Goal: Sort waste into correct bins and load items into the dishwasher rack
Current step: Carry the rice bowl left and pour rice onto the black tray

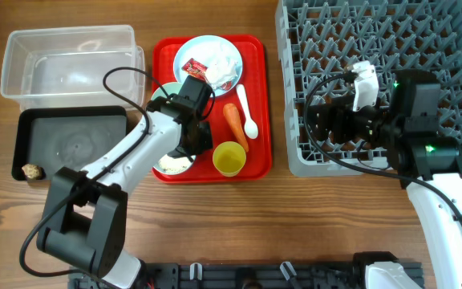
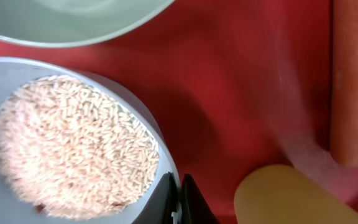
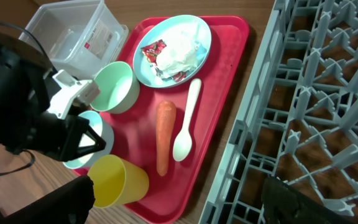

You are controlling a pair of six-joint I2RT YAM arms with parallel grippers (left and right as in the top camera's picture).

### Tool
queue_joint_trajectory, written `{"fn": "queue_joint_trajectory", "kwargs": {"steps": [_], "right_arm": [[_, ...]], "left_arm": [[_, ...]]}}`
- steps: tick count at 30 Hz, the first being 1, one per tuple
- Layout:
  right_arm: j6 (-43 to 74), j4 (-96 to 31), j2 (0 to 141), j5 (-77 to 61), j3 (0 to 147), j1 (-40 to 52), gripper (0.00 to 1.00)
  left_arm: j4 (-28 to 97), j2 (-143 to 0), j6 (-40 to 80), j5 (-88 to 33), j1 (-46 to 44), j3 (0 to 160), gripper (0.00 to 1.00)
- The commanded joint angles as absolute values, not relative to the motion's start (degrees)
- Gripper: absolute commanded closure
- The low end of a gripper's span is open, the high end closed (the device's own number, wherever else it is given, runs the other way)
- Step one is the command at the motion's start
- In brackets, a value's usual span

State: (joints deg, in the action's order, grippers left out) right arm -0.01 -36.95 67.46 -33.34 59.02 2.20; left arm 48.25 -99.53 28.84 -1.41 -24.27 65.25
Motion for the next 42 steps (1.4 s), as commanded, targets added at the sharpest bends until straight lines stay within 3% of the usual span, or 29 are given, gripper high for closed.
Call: {"fn": "queue_joint_trajectory", "kwargs": {"steps": [1, 13, 17, 33, 42], "right_arm": [[0.38, -36.38, 67.72, -32.77, 60.10, 2.39, 0.11], [0.36, -35.97, 67.72, -32.58, 60.10, 2.39, 0.11], [0.38, -35.97, 67.72, -32.58, 60.10, 2.39, 0.11], [0.19, -35.62, 67.72, -32.53, 60.10, 2.39, 0.11], [0.16, -35.62, 67.72, -31.51, 60.10, 2.39, 0.11]], "left_arm": [[52.29, -98.13, 28.77, -2.11, -24.60, 70.70, 0.96], [62.33, -92.47, 23.07, -3.64, -22.44, 81.14, 0.96], [64.95, -90.13, 22.61, -5.56, -15.40, 81.30, 0.96], [68.97, -89.82, 1.48, -32.01, 18.09, 81.28, 0.96], [70.65, -90.02, -6.26, -47.33, 32.32, 81.21, 0.96]]}}
